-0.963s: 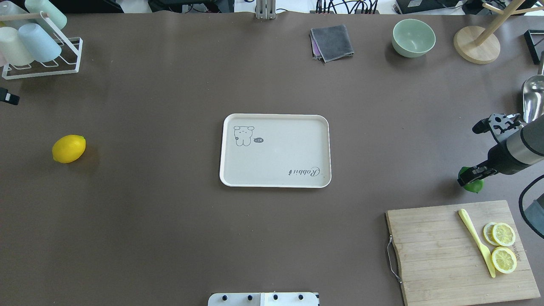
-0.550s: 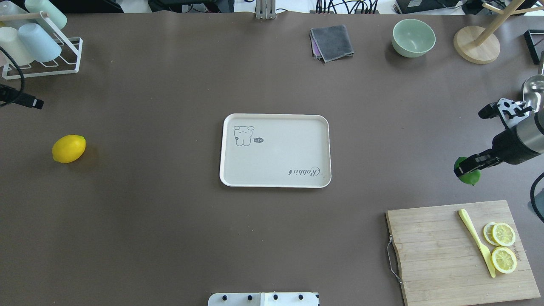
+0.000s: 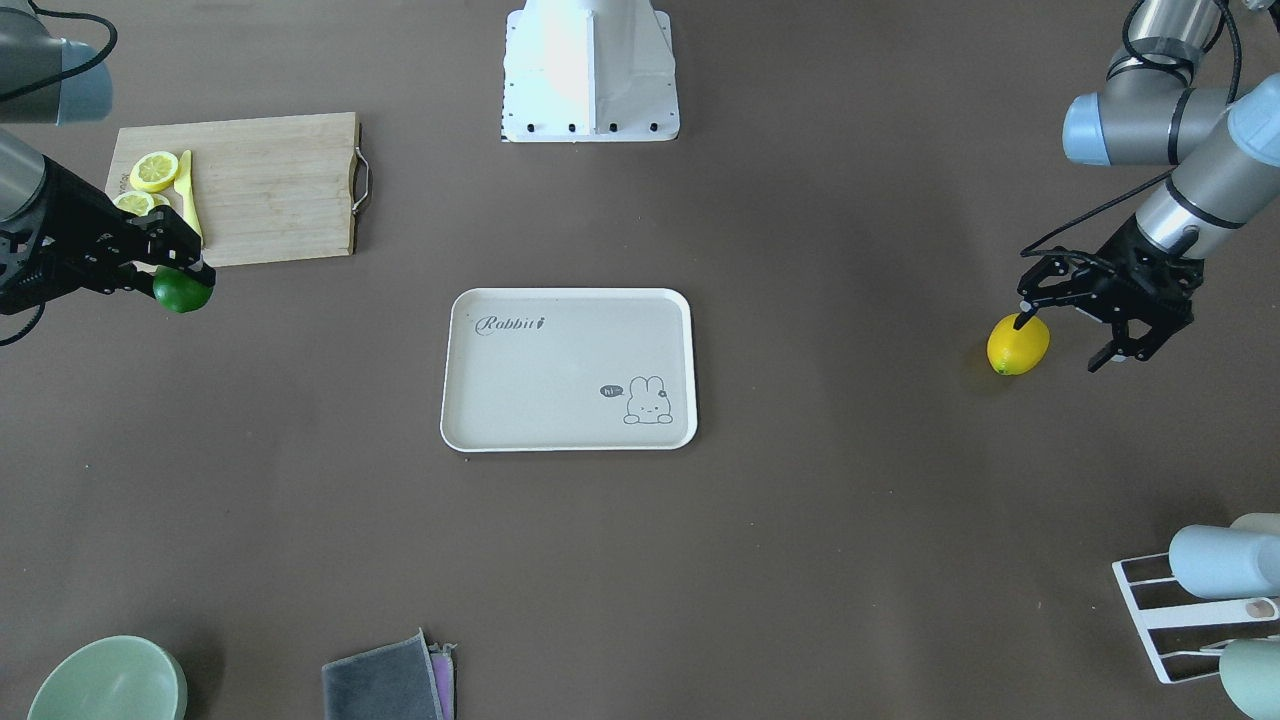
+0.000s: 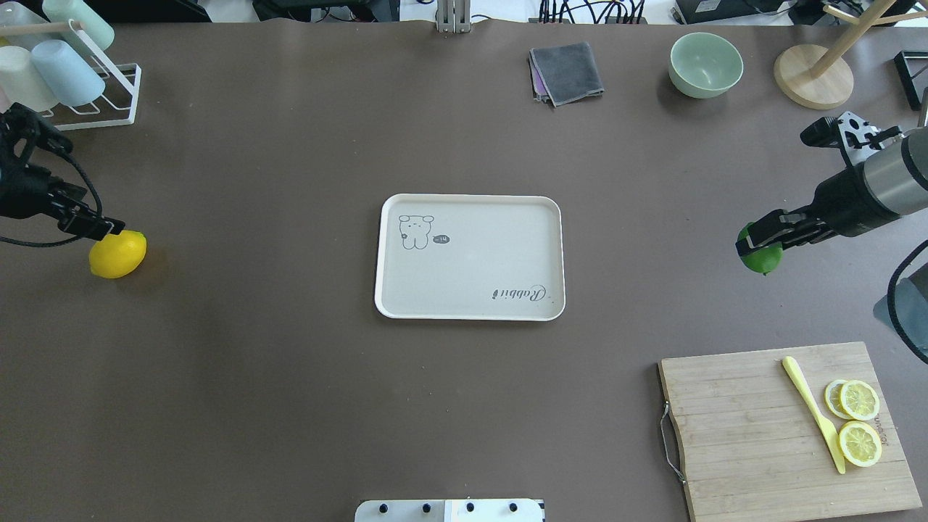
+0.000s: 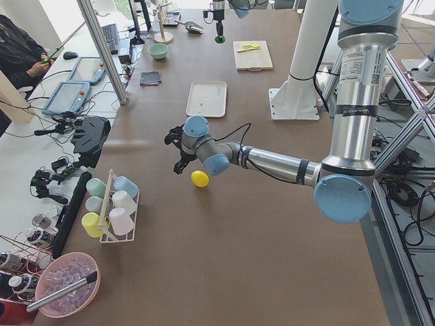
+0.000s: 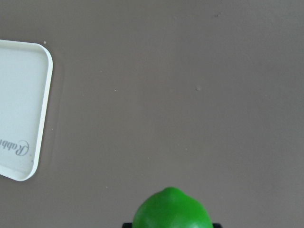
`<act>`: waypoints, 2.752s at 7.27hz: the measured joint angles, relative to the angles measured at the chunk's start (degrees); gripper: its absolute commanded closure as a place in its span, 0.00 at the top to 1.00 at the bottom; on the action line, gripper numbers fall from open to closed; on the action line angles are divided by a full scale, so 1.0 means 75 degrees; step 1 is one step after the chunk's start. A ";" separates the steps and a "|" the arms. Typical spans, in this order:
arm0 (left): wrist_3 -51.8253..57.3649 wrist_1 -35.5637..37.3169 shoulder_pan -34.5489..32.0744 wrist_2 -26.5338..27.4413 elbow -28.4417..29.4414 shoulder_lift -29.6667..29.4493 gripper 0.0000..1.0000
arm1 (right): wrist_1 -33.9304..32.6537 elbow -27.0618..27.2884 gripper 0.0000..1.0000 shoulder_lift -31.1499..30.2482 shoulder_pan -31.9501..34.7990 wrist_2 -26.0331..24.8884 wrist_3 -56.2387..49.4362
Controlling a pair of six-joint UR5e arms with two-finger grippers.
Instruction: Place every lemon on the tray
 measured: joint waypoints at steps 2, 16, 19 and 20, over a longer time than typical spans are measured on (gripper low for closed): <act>0.0114 -0.0886 0.0450 0.0226 0.0732 -0.0085 0.98 | -0.0019 -0.0020 0.00 0.0413 -0.0163 -0.0188 0.0627; -0.5497 0.0860 0.2324 0.0768 0.0422 -0.3790 0.00 | -0.1111 -0.1135 0.00 0.3156 -0.1914 -0.2386 0.2786; -0.6110 0.1540 0.3303 0.2217 0.0775 -0.4716 0.00 | -0.1097 -0.1673 0.00 0.3716 -0.2411 -0.2907 0.3234; -0.6183 0.1537 0.3379 0.2434 0.1054 -0.4929 0.00 | -0.1092 -0.1848 0.00 0.3935 -0.2580 -0.3098 0.3386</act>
